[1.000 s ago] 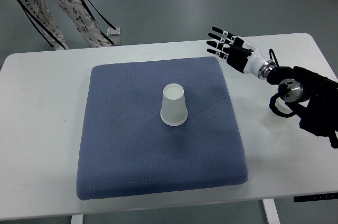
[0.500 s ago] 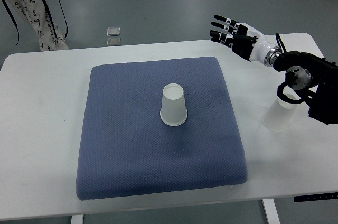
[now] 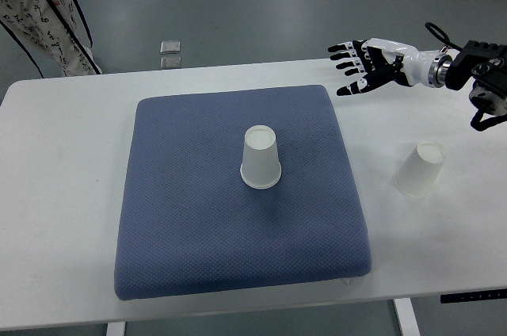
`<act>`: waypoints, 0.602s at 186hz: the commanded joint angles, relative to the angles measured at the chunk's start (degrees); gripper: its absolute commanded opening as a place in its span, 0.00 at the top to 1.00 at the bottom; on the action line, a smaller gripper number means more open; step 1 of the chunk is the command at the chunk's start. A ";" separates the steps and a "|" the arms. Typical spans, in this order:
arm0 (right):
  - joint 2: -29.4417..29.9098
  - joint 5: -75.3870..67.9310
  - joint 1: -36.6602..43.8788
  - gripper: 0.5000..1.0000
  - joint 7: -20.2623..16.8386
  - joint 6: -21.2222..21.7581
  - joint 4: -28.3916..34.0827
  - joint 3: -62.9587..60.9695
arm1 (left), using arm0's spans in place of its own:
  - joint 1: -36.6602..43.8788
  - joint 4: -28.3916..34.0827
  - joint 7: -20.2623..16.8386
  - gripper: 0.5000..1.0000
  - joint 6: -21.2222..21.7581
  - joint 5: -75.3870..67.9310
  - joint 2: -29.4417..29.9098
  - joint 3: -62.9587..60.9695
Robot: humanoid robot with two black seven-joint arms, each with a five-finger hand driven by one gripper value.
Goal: Stack paper cups
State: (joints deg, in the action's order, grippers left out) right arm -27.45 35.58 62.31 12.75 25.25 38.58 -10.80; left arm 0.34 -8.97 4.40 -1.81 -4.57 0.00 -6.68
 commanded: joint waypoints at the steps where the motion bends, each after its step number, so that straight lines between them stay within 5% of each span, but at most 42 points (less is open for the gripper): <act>1: -4.90 5.64 3.34 0.17 -0.01 0.24 4.92 6.05 | 0.01 0.00 0.00 0.00 -0.04 0.00 0.00 0.00; 70: -16.50 23.04 10.55 0.17 1.31 1.91 20.65 20.11 | 0.01 0.00 0.00 0.00 0.05 0.00 0.00 0.00; 112: -17.82 26.82 9.32 0.17 1.31 -0.11 21.62 20.90 | 0.01 0.00 0.00 0.00 -0.04 0.00 0.00 0.00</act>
State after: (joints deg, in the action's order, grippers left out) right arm -44.92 61.28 72.27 14.07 26.10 60.01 9.89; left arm 0.34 -8.97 4.40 -1.81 -4.57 0.00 -6.68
